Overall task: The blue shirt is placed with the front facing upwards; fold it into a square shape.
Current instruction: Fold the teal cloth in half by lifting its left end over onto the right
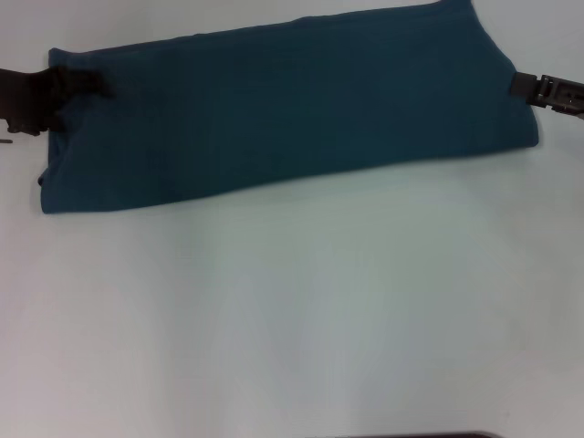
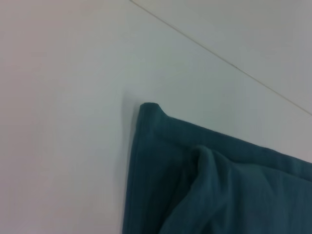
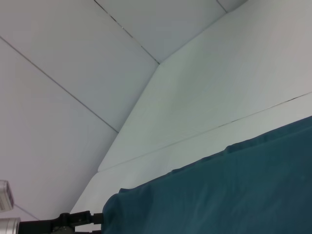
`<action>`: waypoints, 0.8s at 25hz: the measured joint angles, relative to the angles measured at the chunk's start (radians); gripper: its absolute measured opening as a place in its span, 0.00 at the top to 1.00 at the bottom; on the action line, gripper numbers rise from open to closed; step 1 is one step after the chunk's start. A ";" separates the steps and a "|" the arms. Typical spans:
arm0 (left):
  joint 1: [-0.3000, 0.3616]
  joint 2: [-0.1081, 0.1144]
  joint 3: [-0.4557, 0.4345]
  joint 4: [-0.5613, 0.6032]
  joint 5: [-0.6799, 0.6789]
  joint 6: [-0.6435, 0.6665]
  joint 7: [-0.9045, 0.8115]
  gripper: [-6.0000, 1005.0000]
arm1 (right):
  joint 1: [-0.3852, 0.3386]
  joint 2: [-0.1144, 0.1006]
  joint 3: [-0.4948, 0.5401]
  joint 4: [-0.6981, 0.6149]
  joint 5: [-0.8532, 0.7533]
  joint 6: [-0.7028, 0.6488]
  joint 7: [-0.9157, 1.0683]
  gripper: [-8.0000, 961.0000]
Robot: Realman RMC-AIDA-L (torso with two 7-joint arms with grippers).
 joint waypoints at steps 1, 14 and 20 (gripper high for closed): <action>0.000 -0.001 0.000 0.001 0.000 0.000 0.000 0.06 | 0.000 0.000 0.000 0.000 0.000 0.000 0.000 0.07; 0.007 -0.005 -0.003 -0.022 0.004 0.000 0.003 0.06 | 0.000 0.000 -0.001 0.000 0.000 0.000 0.000 0.07; 0.008 -0.003 -0.005 -0.016 0.036 -0.007 0.001 0.06 | 0.002 -0.001 -0.001 0.009 0.000 -0.001 0.000 0.07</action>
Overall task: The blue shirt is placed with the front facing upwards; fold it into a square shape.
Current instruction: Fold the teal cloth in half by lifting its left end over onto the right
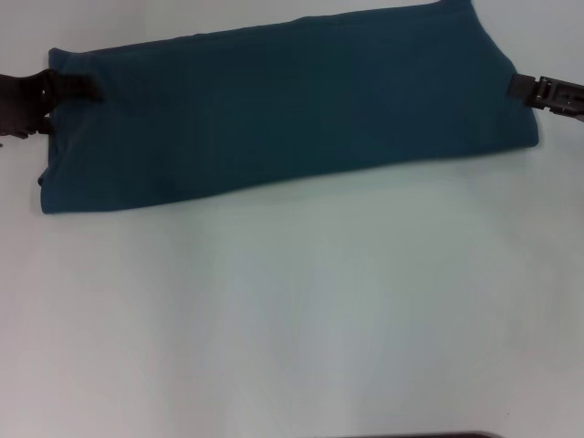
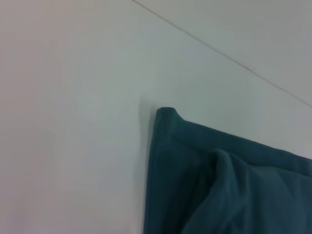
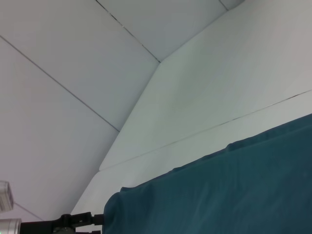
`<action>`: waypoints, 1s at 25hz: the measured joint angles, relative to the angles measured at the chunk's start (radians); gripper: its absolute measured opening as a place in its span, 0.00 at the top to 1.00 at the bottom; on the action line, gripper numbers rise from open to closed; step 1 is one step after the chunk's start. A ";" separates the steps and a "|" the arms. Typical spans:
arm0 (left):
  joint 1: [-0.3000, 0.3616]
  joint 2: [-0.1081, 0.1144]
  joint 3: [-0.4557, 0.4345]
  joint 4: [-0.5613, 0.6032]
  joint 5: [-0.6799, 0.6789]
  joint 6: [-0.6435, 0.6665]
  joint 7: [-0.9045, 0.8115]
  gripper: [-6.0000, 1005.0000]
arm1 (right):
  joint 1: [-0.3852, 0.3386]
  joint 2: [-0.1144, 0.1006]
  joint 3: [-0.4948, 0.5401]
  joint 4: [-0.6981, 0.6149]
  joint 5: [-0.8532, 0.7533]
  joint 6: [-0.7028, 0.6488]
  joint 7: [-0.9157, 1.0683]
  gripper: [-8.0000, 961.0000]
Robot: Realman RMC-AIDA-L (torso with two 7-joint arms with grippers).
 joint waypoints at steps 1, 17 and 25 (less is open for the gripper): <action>0.000 0.000 0.000 0.000 0.003 -0.001 0.000 0.06 | 0.000 0.000 0.000 0.000 0.000 0.000 0.000 0.07; -0.023 -0.015 0.005 0.010 -0.007 0.019 0.008 0.06 | 0.003 -0.001 0.002 0.001 0.000 0.002 0.000 0.07; -0.045 -0.010 0.006 0.055 0.002 0.010 0.014 0.06 | 0.003 0.000 0.000 0.001 -0.004 0.012 0.000 0.07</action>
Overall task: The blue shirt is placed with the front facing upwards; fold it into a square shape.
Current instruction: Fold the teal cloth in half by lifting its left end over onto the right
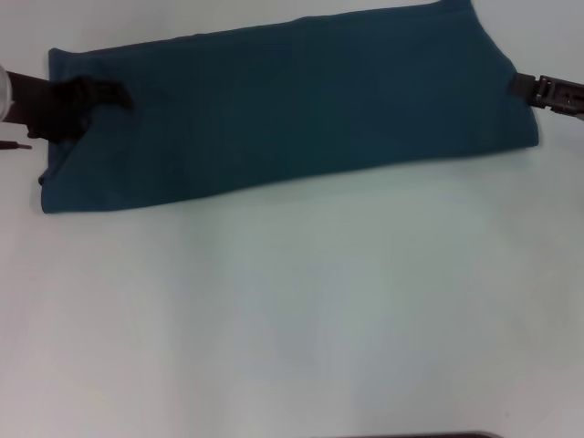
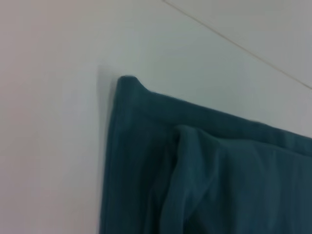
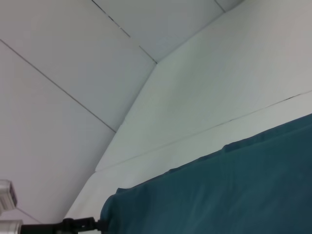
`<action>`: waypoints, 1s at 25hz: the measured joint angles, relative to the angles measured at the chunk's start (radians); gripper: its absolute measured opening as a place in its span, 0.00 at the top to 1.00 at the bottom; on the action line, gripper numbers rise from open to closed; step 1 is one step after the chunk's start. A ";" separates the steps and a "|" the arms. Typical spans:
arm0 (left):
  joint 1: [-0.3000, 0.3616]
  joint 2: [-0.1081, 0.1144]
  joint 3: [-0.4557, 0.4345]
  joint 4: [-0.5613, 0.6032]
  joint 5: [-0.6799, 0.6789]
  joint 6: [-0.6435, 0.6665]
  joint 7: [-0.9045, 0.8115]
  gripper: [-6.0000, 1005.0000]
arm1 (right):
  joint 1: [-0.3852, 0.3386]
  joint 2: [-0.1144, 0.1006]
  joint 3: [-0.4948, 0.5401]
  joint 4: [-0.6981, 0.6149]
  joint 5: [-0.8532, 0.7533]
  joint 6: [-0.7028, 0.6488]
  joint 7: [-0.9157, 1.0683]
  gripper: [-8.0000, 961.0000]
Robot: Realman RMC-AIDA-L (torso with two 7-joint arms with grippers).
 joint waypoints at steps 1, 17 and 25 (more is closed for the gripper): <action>0.003 0.001 -0.001 -0.009 0.000 0.000 -0.002 0.06 | 0.000 0.000 0.001 0.000 -0.003 0.000 0.000 0.07; 0.021 0.074 -0.013 -0.052 -0.005 0.111 -0.058 0.06 | 0.008 -0.001 0.005 0.001 -0.009 -0.005 0.002 0.07; 0.011 0.094 -0.009 -0.008 0.002 0.124 -0.147 0.06 | 0.008 -0.001 0.000 0.001 -0.009 0.000 0.001 0.07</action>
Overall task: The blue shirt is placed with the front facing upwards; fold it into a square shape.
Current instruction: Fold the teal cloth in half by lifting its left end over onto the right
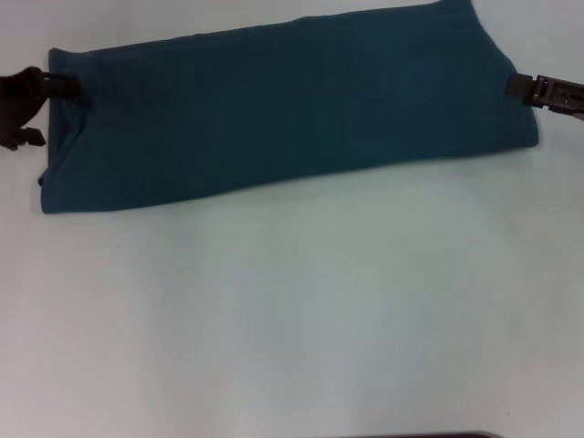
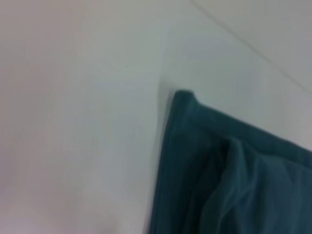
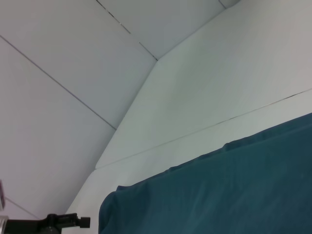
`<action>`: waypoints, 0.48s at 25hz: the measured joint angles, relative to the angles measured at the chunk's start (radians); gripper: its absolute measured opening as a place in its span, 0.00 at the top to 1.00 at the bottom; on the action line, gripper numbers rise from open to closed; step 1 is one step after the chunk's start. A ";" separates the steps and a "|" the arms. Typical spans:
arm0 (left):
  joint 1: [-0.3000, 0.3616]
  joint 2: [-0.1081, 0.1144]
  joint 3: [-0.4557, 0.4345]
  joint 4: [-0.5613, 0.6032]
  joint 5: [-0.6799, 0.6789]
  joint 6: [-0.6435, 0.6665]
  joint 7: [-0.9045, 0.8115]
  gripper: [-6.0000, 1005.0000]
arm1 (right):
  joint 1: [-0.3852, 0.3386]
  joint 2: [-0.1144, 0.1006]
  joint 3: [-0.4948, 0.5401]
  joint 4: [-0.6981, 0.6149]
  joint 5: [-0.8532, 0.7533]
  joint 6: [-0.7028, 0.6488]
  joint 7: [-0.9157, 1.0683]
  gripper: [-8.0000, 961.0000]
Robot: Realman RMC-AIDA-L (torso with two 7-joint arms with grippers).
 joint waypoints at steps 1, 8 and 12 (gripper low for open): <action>-0.001 -0.001 0.002 0.011 0.000 -0.008 0.000 0.06 | 0.000 0.000 0.000 0.000 0.000 0.000 -0.001 0.07; 0.009 -0.010 0.006 0.022 0.000 -0.046 0.005 0.06 | -0.002 0.000 0.000 0.000 0.000 0.001 -0.001 0.07; 0.010 -0.010 0.007 0.022 0.002 -0.054 0.007 0.06 | -0.005 0.000 0.002 0.000 0.000 -0.004 -0.001 0.07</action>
